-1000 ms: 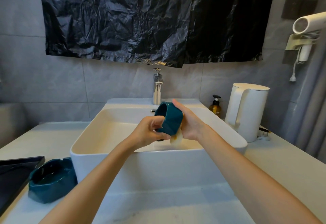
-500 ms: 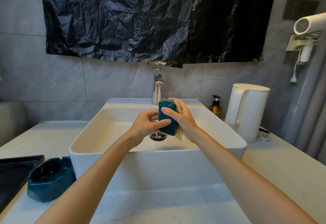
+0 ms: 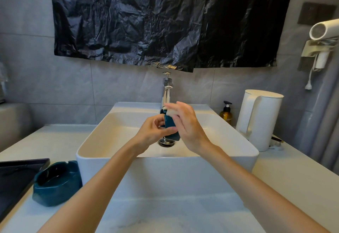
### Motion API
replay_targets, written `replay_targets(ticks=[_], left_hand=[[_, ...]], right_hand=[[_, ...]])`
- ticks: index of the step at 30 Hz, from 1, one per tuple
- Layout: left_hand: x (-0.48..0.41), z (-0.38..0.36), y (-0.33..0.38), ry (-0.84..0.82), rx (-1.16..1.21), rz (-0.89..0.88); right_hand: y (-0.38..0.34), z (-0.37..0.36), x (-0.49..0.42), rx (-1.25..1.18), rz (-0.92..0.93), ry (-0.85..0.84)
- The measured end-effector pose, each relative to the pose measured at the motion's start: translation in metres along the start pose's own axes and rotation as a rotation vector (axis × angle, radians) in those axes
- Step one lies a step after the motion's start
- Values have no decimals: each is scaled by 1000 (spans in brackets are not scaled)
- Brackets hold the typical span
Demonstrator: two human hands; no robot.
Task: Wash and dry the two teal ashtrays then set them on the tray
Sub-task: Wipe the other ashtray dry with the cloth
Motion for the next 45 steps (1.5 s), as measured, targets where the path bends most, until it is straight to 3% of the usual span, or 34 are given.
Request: replay_targets(ticks=[5,10,14,16,19,23,27,29,32,34,38,43,45], left_hand=[[1,-3,4,-42,-54,-43],[0,-6,7,-66,-81,-86],[-2,-5,6,-50,-144,-110],[-2,-8,4,-62,-203,-120],[-2,-10,2,-78,-224,-134],[0,-9,4,-79,-248,-173],[-1,-4,9,-70,-311,-227],[-1,-1,11,-45,-329,-240],[-2,-2,14,-30,-348,-259],[-2,-2,16,-13,-371,-282],[-1,-5,22,-6,-424,-320],[0,-7,25,-48,-455,-363],[1,-9,27,-53,-447,-375]], right_hand=[[-18,4,-15,305,191,-21],[-14,7,-36,256,-12,-99],[-32,4,-1,377,276,-23],[-35,-1,1,456,321,2],[-41,7,-21,430,175,35],[-18,4,-61,387,-89,-95],[11,6,-69,80,-280,-103],[1,9,-50,88,-151,-38],[-27,11,-20,301,194,57],[-33,14,-26,340,256,70],[-16,15,-59,198,-37,-9],[16,14,-56,-392,-494,-73],[29,3,-42,-609,-719,-224]])
Point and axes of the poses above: each hand's wrist, its own x-axis away from the middle knuckle, its own z-axis out of the back of the hand, y = z × x, the point moved 9 cm from there along -x, towards the middle knuckle, and after that the axes turned 15 degrees about -z, right-handed, at the moved point
